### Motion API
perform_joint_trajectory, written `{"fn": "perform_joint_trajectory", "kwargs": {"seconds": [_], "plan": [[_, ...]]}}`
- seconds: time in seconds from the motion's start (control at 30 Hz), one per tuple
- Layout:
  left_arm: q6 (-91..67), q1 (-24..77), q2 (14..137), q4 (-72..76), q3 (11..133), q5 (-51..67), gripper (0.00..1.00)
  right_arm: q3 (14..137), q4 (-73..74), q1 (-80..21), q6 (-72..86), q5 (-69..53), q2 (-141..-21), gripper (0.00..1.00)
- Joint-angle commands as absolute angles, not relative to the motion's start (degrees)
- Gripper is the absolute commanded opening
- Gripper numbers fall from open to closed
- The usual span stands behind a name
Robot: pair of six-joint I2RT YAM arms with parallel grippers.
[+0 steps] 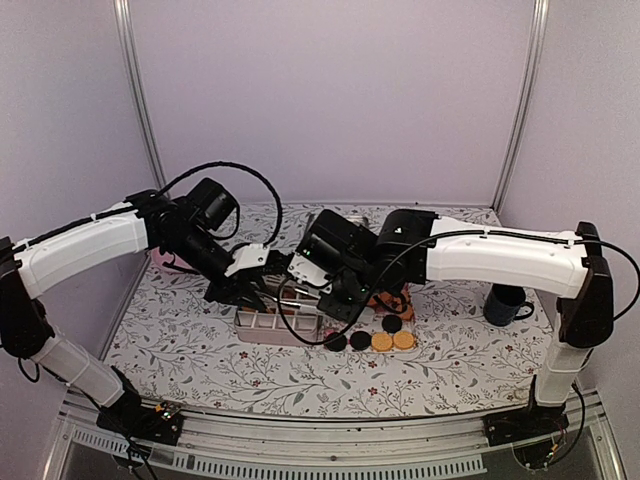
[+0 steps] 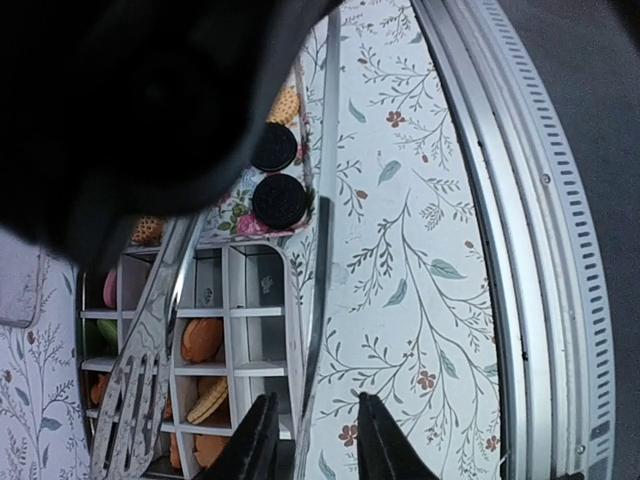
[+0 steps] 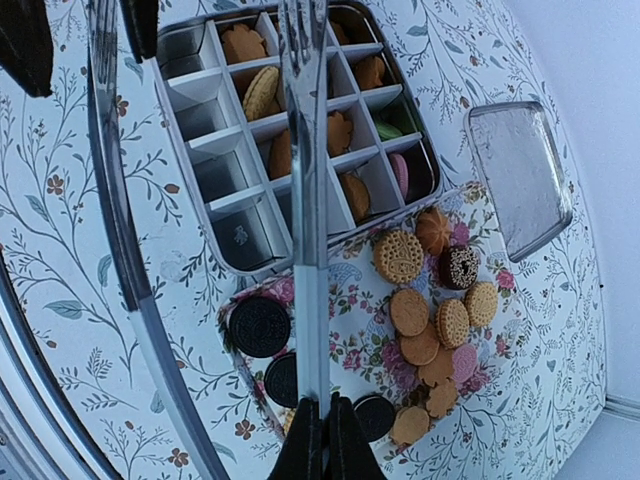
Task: Pack the cookies
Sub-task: Pass from the right arm to the left
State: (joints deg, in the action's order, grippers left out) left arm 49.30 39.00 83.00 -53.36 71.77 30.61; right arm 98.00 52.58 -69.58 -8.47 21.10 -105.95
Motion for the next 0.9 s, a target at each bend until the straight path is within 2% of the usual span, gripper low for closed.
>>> {"fn": "perform_joint_trajectory", "kwargs": {"seconds": [0.0,0.1,0.17,0.37,0.43,0.47,0.6,0.73,0.87], "plan": [[49.0,39.7,82.9,-54.4,70.0,30.3,0.25,100.6,51.6,-70.0,-9.3,22.2,-105.8,0.0],[48.6,39.7,83.0,-54.1,70.4,30.5,0.0,100.9,51.6,-70.1,-9.4,21.9,-106.2,0.0],[48.0,39.7,83.2,-53.7,70.7,30.7,0.0,101.0,51.1,-70.2,-9.3,22.5,-106.1,0.08],[43.1,39.4,82.4,-51.9,70.2,33.4,0.0,99.2,42.1,-67.4,-6.4,23.7,-99.8,0.68],[41.0,38.7,82.2,-51.8,70.2,35.8,0.0,97.8,36.7,-64.4,-4.0,20.3,-95.7,0.97],[39.7,38.2,82.0,-51.7,70.2,37.3,0.0,96.1,33.3,-63.7,-3.4,20.2,-93.3,1.0],[31.7,34.1,80.9,-49.4,71.1,46.9,0.0,85.9,16.3,-62.3,-1.1,22.7,-83.9,0.99],[20.0,27.6,78.7,-41.4,70.2,56.6,0.0,75.7,4.6,-53.6,7.0,5.7,-75.3,0.99],[5.2,22.0,75.8,-26.5,66.4,65.0,0.0,64.1,-10.9,-45.8,16.7,-6.3,-68.6,0.99]]}}
